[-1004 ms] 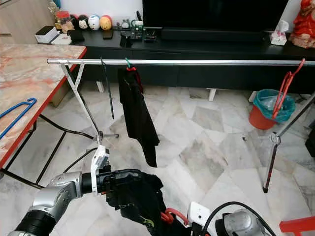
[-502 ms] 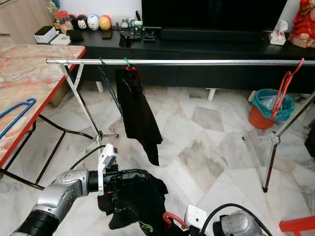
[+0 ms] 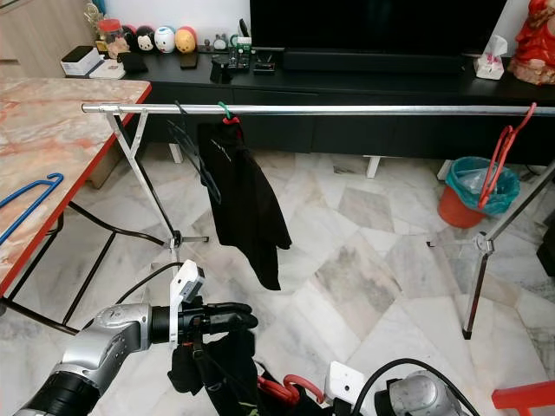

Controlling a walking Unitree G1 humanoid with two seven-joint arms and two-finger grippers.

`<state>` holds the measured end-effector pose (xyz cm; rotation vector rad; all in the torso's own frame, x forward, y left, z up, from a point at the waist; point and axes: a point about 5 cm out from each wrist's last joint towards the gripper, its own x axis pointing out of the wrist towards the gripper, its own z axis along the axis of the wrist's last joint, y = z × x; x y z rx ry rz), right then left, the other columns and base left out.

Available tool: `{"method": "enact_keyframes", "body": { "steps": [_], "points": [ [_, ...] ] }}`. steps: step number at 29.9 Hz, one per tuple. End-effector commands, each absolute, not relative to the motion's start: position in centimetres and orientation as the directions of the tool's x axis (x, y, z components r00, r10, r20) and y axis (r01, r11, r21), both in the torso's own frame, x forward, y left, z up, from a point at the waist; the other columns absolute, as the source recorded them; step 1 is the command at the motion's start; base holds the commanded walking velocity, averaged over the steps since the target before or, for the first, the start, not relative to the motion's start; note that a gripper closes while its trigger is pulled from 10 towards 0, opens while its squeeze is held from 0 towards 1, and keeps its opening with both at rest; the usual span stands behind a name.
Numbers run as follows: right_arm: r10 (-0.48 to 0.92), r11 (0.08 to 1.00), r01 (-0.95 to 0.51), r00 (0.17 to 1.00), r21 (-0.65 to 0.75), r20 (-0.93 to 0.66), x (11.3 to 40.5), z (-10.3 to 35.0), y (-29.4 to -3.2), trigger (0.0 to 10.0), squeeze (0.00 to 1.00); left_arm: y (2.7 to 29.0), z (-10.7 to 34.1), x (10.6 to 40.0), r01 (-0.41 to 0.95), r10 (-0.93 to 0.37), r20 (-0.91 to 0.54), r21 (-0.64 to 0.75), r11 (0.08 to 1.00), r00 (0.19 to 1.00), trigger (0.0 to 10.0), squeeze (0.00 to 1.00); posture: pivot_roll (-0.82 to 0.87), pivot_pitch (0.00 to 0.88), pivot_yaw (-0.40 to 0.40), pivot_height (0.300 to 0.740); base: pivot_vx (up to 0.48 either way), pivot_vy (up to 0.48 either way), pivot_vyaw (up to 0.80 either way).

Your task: Hang hanger

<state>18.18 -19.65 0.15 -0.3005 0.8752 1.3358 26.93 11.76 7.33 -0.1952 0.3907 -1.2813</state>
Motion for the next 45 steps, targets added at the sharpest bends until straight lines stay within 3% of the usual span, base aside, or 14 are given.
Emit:
{"method": "enact_keyframes", "body": {
  "steps": [1,6,9,11,19,20,24,28,34,35,36,45],
  "points": [
    [0.736,0.222,-0.939,-0.014,0.261,-0.676,18.6,0.7,-19.2,10.0,0.0,11.8,7.1,26.8,0.896,-0.956,-0.197,-0.347,0.277,0.219,10.0,1.0,-0.02,0.059,0.01,0.74,0.0,0.0,0.0],
    [0.74,0.216,-0.939,-0.02,0.266,-0.672,18.5,0.7,-19.0,10.0,0.0,12.0,7.3,27.2,0.895,-0.946,-0.195,-0.32,0.31,0.258,10.0,1.0,-0.01,0.059,0.01,0.74,0.0,0.0,0.0],
    [0.738,0.215,-0.94,-0.022,0.266,-0.674,18.5,0.7,-19.2,10.0,0.0,13.5,8.2,28.2,0.875,-0.925,-0.174,-0.302,0.378,0.339,10.0,1.0,-0.01,0.061,0.009,0.74,0.0,0.0,0.0],
    [0.735,0.217,-0.939,-0.022,0.266,-0.677,18.5,0.6,-19.3,10.0,0.0,14.4,8.6,28.2,0.88,-0.923,-0.176,-0.285,0.38,0.341,10.0,1.0,-0.01,0.061,0.01,0.74,0.0,0.0,0.0],
    [0.732,0.222,-0.938,-0.021,0.267,-0.681,18.5,0.6,-19.5,10.0,0.0,17.3,7.8,25.5,0.91,-0.937,-0.299,-0.31,0.276,0.182,10.0,1.0,-0.01,0.063,0.013,0.74,0.0,0.0,0.0],
    [0.731,0.221,-0.938,-0.022,0.266,-0.682,18.5,0.6,-19.6,10.0,0.0,17.4,7.0,24.9,0.926,-0.917,-0.37,-0.273,0.261,0.149,10.0,0.0,0.0,0.062,0.012,0.74,0.0,0.0,0.0],
    [0.73,0.217,-0.94,-0.021,0.262,-0.683,18.7,0.7,-19.6,10.0,0.0,17.0,5.9,24.8,0.931,-0.889,-0.422,-0.221,0.291,0.178,10.0,0.0,0.0,0.063,0.013,0.74,0.0,0.0,0.0],
    [0.728,0.204,-0.946,-0.025,0.251,-0.685,18.9,1.0,-19.7,10.0,0.0,16.2,5.9,24.2,0.936,-0.916,-0.379,-0.255,0.242,0.134,10.0,0.0,-0.01,0.062,0.012,0.74,0.0,0.0,0.0],
    [0.721,0.188,-0.953,-0.031,0.239,-0.692,19.1,1.5,-20.0,10.0,0.0,15.7,6.2,24.3,0.961,-0.926,-0.358,-0.19,0.2,0.122,10.0,0.0,-0.01,0.06,0.014,0.74,0.0,0.0,0.0],
    [0.721,0.188,-0.953,-0.031,0.238,-0.692,19.1,1.5,-20.0,10.0,0.0,15.8,6.2,24.3,0.962,-0.927,-0.356,-0.189,0.194,0.117,10.0,0.75,-0.01,0.057,0.016,0.74,0.0,0.0,0.0],
    [0.721,0.188,-0.953,-0.03,0.237,-0.693,19.2,1.5,-20.0,10.0,0.0,15.8,6.2,24.3,0.963,-0.929,-0.354,-0.191,0.188,0.111,10.0,1.0,-0.01,0.057,0.016,0.74,0.0,0.0,0.0],
    [0.713,0.17,-0.957,-0.043,0.233,-0.7,19.2,1.8,-20.3,10.0,0.0,16.8,5.8,24.0,0.98,-0.902,-0.426,-0.136,0.147,0.076,10.0,1.0,-0.01,0.05,0.018,0.74,0.0,0.0,0.0]
  ]
}}
